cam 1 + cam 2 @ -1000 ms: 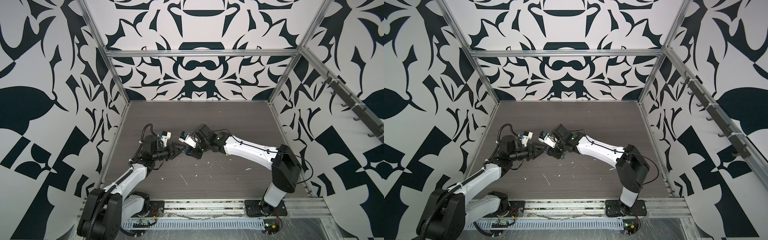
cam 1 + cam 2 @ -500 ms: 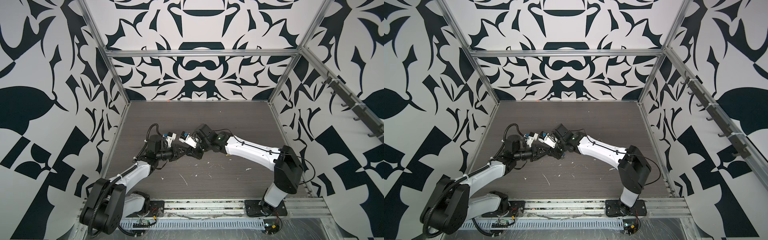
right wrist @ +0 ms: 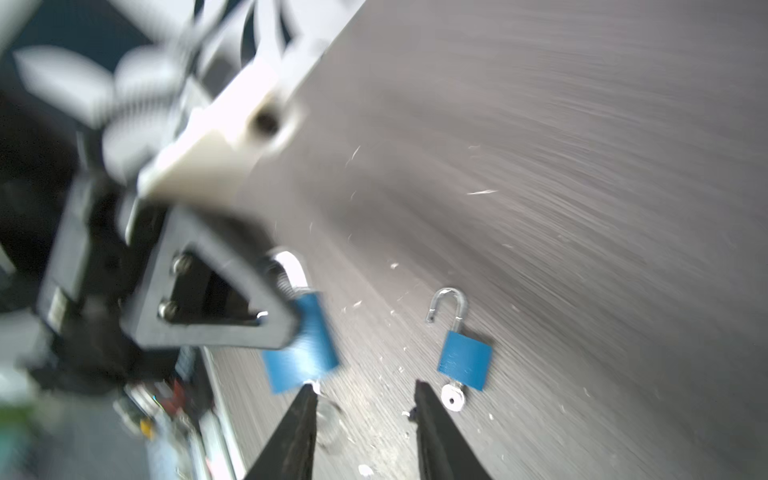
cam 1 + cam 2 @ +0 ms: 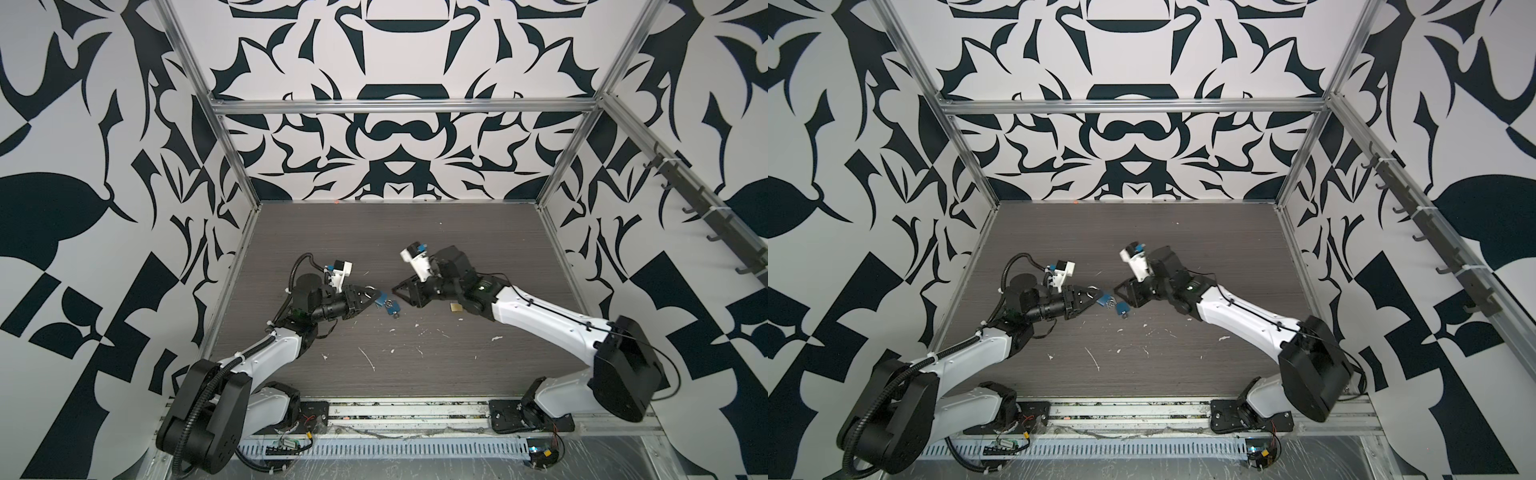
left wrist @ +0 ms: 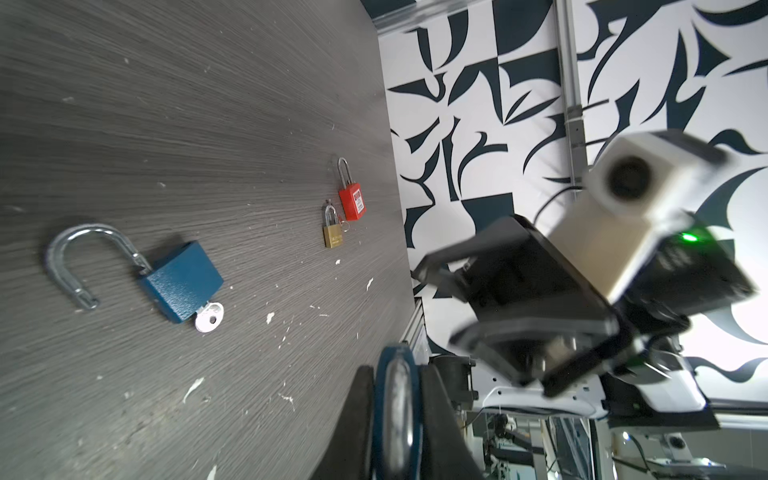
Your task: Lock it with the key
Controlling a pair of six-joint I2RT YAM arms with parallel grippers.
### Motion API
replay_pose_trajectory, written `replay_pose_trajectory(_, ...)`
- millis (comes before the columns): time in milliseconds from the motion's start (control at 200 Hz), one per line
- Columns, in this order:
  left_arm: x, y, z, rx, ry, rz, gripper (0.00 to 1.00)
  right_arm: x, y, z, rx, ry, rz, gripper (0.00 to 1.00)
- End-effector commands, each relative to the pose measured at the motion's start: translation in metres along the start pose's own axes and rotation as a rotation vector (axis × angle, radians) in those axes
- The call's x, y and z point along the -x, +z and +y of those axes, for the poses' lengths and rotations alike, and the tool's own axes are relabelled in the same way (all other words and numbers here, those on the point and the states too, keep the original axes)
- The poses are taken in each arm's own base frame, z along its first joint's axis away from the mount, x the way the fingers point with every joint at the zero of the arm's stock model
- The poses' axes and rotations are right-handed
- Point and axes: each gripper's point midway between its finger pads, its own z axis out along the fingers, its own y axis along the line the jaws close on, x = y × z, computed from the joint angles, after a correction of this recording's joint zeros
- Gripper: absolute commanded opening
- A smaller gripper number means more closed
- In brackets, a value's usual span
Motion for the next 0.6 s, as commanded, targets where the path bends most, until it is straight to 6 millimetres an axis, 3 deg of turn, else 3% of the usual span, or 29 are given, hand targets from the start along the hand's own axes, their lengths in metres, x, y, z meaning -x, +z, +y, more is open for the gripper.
replay_pose_trajectory(0,0.016,-0.005,-0.031,-0.099,0.035,-0.081,0.0,0.041,-0.022,0.035,0.275,0.27,-0.167,0.38)
replay_pose_trajectory(290,0.021,-0.003,-0.055,-0.177,0.014,-0.078,0.0,0.049,-0.026,0.056,0.489,0.383,-0.192,0.35)
replay_pose_trajectory(595,0.026,-0.004,-0.066,-0.239,-0.006,-0.094,0.0,0.041,-0.02,0.052,0.483,0.393,-0.176,0.31)
